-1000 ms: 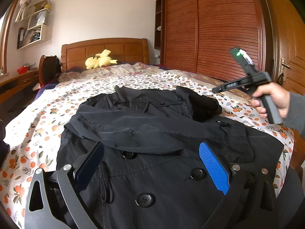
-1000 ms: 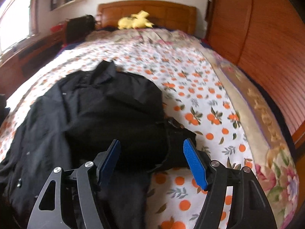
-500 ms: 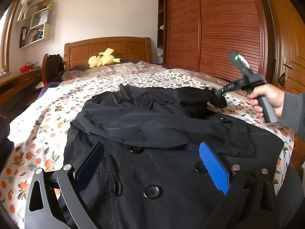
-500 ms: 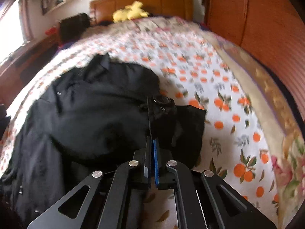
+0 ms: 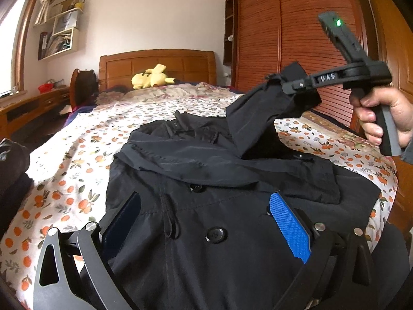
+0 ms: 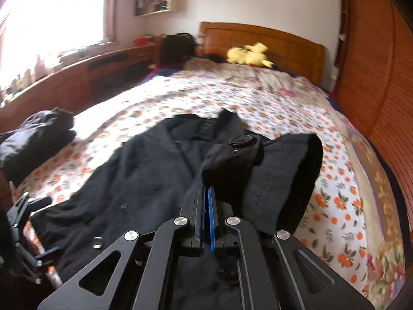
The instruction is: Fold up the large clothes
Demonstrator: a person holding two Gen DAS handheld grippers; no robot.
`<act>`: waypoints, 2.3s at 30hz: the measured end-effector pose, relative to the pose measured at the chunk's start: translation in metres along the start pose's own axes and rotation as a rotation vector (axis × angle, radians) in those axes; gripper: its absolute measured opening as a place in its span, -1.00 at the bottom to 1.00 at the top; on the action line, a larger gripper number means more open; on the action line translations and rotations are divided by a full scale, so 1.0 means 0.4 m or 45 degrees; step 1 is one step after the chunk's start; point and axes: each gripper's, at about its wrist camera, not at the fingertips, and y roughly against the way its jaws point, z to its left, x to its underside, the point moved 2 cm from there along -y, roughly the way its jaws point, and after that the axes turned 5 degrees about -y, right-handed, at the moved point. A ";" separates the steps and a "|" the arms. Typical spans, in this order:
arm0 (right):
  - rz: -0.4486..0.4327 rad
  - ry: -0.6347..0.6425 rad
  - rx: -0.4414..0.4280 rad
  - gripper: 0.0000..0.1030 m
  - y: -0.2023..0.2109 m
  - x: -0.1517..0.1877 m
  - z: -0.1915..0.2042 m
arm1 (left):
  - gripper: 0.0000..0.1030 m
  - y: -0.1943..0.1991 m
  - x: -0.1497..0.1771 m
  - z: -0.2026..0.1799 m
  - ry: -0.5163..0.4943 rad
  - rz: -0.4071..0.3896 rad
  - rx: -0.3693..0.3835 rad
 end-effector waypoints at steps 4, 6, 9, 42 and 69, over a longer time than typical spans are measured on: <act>-0.001 0.032 -0.052 -0.96 0.014 -0.003 0.056 | 0.95 0.024 0.002 0.009 0.001 0.009 -0.024; 0.003 0.037 -0.078 -0.94 0.021 -0.005 0.079 | 0.95 0.040 0.002 0.015 0.000 0.008 -0.037; 0.008 0.053 -0.107 -0.90 0.032 -0.005 0.107 | 0.95 0.059 0.005 0.023 0.003 0.006 -0.055; 0.026 -0.004 -0.138 -0.59 0.033 0.140 0.070 | 0.85 0.028 0.034 0.024 -0.024 0.139 -0.031; 0.214 -0.059 -0.077 -0.26 -0.101 0.344 -0.007 | -0.92 -0.010 0.065 0.041 -0.052 0.312 -0.052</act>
